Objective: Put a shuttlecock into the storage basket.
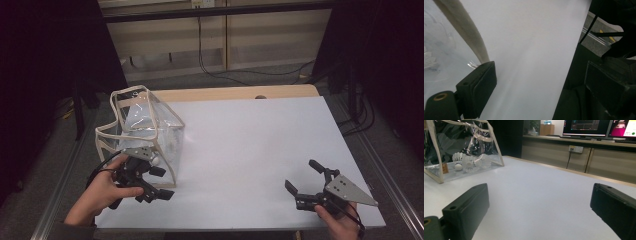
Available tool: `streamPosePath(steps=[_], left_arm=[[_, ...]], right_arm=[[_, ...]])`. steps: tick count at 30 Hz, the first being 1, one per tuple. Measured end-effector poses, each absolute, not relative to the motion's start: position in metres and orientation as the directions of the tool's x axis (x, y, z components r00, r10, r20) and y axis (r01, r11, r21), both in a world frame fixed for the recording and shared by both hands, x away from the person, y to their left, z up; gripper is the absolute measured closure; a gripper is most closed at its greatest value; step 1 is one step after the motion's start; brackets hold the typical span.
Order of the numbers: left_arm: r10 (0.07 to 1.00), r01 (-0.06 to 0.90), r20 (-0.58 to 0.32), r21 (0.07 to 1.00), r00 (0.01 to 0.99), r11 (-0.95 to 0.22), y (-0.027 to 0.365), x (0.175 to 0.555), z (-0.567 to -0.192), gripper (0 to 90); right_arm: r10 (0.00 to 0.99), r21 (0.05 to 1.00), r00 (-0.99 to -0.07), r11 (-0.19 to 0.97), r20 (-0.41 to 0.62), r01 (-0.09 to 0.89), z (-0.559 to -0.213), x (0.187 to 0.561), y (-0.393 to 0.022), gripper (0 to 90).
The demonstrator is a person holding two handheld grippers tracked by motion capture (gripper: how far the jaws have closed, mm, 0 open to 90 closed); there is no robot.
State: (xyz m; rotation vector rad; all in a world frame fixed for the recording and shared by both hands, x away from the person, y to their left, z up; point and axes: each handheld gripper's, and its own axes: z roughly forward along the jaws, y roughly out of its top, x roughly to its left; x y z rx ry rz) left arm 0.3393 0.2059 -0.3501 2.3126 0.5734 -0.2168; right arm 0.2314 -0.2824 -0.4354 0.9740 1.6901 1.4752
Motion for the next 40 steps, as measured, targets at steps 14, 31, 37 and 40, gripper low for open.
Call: streamPosePath(steps=[14,31,37,40], left_arm=[[0.340,0.470,-0.325,0.631,0.882,-0.617,0.203,0.337,-0.363,10.4],[0.345,0.484,-0.339,0.632,0.875,-0.606,0.202,0.335,-0.384,10.1],[0.356,0.491,-0.339,0.633,0.871,-0.599,0.202,0.334,-0.392,10.0],[0.355,0.493,-0.344,0.647,0.870,-0.582,0.203,0.334,-0.394,9.9]], right_arm=[[0.873,0.992,-0.488,0.077,-0.019,0.100,-0.435,0.231,-0.282,2.0],[0.873,0.992,-0.488,0.076,-0.017,0.101,-0.435,0.231,-0.283,2.1],[0.874,0.992,-0.486,0.076,-0.018,0.101,-0.435,0.231,-0.284,2.1],[0.874,0.992,-0.486,0.076,-0.017,0.101,-0.435,0.231,-0.283,2.1]])
